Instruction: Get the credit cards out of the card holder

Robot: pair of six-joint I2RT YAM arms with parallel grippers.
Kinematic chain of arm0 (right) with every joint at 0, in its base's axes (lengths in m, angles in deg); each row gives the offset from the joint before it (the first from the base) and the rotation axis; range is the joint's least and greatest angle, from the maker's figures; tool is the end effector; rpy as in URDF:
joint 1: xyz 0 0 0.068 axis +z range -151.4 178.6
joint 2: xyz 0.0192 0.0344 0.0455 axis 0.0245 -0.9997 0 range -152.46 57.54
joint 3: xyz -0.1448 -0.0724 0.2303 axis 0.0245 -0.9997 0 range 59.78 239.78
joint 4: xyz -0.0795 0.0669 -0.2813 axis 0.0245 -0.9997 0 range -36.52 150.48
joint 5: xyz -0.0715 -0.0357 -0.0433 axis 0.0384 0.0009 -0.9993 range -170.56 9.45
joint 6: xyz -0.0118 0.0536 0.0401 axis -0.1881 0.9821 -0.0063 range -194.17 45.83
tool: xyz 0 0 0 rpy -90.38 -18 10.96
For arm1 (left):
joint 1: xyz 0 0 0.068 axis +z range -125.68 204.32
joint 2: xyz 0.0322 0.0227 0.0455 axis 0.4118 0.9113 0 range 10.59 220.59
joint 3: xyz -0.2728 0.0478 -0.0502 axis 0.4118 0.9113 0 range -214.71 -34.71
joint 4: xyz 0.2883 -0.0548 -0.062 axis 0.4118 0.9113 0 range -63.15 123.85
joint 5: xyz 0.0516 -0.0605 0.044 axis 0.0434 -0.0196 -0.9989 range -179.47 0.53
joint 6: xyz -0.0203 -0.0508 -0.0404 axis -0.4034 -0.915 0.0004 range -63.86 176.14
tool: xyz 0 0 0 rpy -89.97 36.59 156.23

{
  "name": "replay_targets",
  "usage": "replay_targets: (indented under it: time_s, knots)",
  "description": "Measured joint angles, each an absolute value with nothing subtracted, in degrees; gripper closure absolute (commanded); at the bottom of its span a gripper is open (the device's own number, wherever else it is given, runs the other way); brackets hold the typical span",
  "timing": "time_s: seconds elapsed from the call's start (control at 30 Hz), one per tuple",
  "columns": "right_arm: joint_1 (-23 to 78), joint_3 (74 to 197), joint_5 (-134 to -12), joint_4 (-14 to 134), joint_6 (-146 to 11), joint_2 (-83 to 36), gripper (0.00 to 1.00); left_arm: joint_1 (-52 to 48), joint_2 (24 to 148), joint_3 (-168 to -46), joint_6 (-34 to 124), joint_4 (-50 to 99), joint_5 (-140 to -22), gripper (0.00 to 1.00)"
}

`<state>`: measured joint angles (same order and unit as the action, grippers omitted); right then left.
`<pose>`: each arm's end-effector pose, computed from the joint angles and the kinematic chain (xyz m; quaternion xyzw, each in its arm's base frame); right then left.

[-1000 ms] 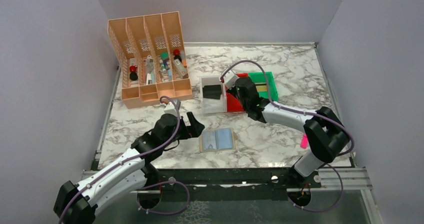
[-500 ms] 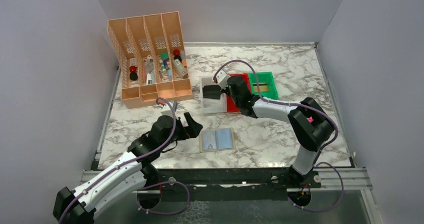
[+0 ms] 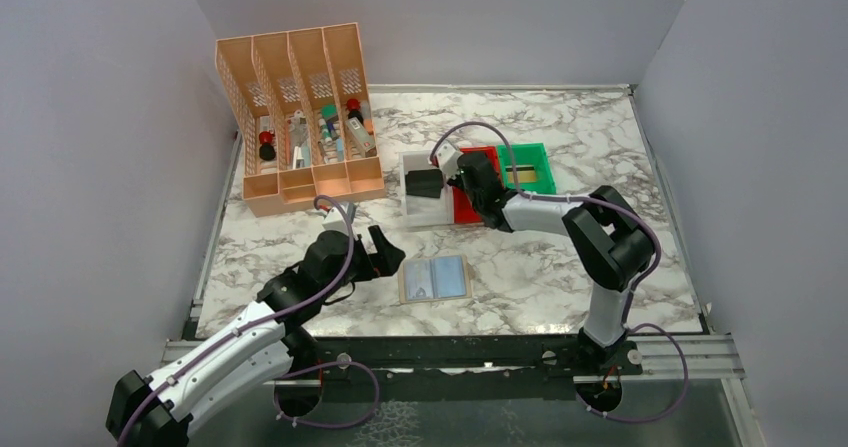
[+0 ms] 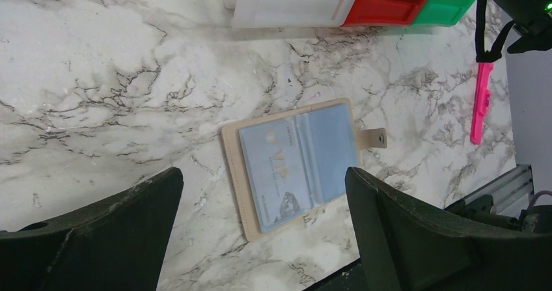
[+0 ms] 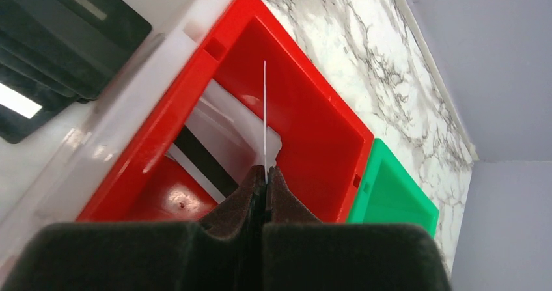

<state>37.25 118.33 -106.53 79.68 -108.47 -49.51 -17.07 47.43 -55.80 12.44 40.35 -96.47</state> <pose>0.3598 0.2571 0.1401 -0.4086 0.7437 -0.1751 0.4994 0.1580 -0.1303 0.1947 -0.0482 0.8603 -0.3025 0.4075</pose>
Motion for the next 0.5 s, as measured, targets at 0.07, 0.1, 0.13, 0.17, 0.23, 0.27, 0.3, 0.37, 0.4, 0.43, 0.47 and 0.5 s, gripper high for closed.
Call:
replay_targets:
  time_s: [0.07, 0.1, 0.13, 0.17, 0.23, 0.27, 0.3, 0.37, 0.4, 0.43, 0.47, 0.5]
  knots:
    - [36.7, 118.5, -106.4, 79.7, -108.3, -49.7, 0.99, -17.1, 47.7, -55.8, 12.4, 40.3, -96.5, 0.02]
    - [36.5, 118.7, -106.3, 79.7, -108.3, -49.9, 0.99, -17.1, 47.9, -55.8, 12.4, 40.3, -96.5, 0.02]
    - [36.2, 119.0, -106.3, 79.7, -108.2, -50.2, 0.99, -17.1, 48.0, -55.8, 12.4, 40.3, -96.5, 0.02]
    - [36.0, 119.3, -106.1, 79.7, -108.1, -50.5, 0.99, -17.1, 48.2, -55.8, 12.4, 40.3, -96.5, 0.02]
    - [35.9, 119.7, -105.9, 79.7, -107.8, -51.2, 0.99, -17.1, 48.4, -55.8, 12.4, 40.3, -96.5, 0.02]
    - [35.8, 119.9, -105.9, 79.7, -107.7, -51.5, 0.99, -17.1, 48.5, -55.8, 12.4, 40.3, -96.5, 0.02]
    - [35.7, 120.1, -105.9, 79.7, -107.6, -52.0, 0.99, -17.1, 48.6, -55.8, 12.4, 40.3, -96.5, 0.02]
    - [35.6, 120.1, -105.9, 79.7, -107.6, -52.8, 0.99, -17.1, 48.7, -55.8, 12.4, 40.3, -96.5, 0.02]
    - [35.6, 120.1, -105.9, 79.7, -107.6, -53.1, 0.98, -17.1, 48.7, -55.8, 12.4, 40.3, -96.5, 0.02]
    - [35.6, 120.1, -105.9, 79.7, -107.6, -53.2, 0.96, -17.1, 48.7, -55.8, 12.3, 40.3, -96.5, 0.02]
    - [35.6, 120.2, -105.9, 79.7, -107.5, -53.2, 0.94, -17.1, 48.8, -55.8, 12.2, 40.3, -96.5, 0.02]
    - [35.6, 120.2, -105.9, 79.7, -107.4, -53.2, 0.93, -17.1, 48.8, -55.8, 12.2, 40.3, -96.5, 0.02]
